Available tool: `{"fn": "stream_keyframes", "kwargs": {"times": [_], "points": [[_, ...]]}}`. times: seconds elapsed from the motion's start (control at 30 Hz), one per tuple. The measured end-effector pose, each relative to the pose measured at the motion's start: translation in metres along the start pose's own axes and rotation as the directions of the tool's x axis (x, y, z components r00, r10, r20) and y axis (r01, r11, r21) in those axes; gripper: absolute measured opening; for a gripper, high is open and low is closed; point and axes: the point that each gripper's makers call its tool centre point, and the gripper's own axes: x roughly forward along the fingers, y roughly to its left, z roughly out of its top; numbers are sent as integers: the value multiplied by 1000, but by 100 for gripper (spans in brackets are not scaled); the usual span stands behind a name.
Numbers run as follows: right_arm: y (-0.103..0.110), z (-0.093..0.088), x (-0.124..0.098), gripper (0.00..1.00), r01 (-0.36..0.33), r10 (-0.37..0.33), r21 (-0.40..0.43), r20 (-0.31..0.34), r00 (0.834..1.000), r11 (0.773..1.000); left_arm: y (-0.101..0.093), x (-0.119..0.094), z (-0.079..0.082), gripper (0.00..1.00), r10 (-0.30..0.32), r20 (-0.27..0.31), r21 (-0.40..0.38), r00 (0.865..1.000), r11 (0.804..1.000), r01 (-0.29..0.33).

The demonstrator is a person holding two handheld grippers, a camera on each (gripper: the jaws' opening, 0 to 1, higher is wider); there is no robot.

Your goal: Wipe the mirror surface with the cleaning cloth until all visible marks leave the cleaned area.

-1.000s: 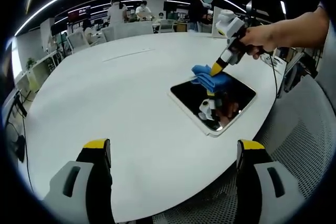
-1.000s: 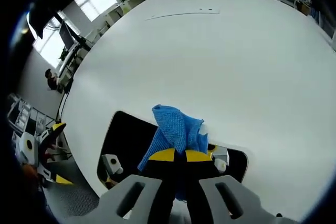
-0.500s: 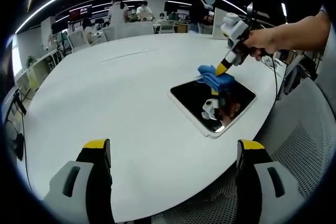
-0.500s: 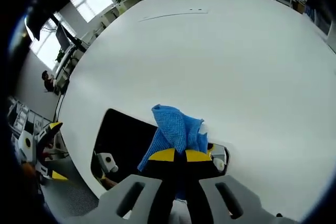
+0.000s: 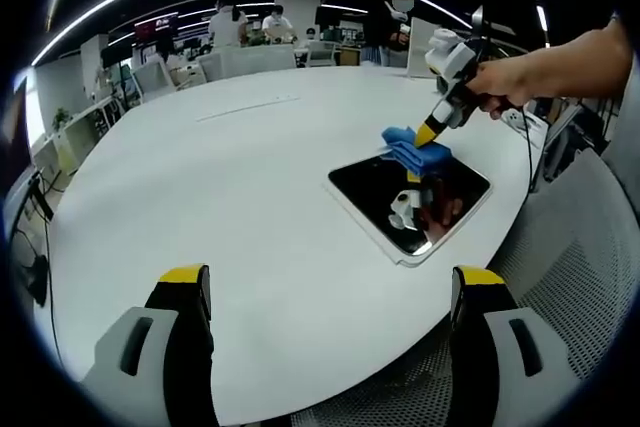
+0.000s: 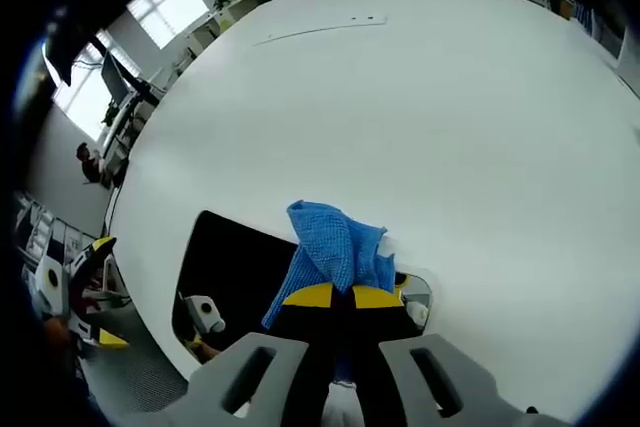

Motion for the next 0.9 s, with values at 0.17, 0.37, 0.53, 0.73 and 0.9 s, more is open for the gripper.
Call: {"fn": "stream_keyframes", "kwargs": {"times": [0.17, 0.37, 0.53, 0.73, 0.9], "points": [[5, -7, -4, 0, 16, -15, -7, 26, 1000, 1000, 1, 0, 0, 99, 3, 0, 2, 1000, 1000, -3], [12, -19, -9, 0, 16, -16, -13, 26, 1000, 1000, -1, 0, 0, 99, -3, -1, 4, 1000, 1000, 3], [15, -27, -13, 0, 14, -14, -3, 31, 999, 1000, -3, 0, 0, 99, -11, -2, 7, 1000, 1000, 11], [18, -35, -16, 0, 7, -7, 11, 31, 999, 1000, -4, 0, 0, 99, -17, -2, 8, 1000, 1000, 17], [22, -43, -17, 0, 0, -1, 20, 31, 1000, 1000, -5, -1, 0, 99, -19, -3, 14, 1000, 1000, 19]]}}
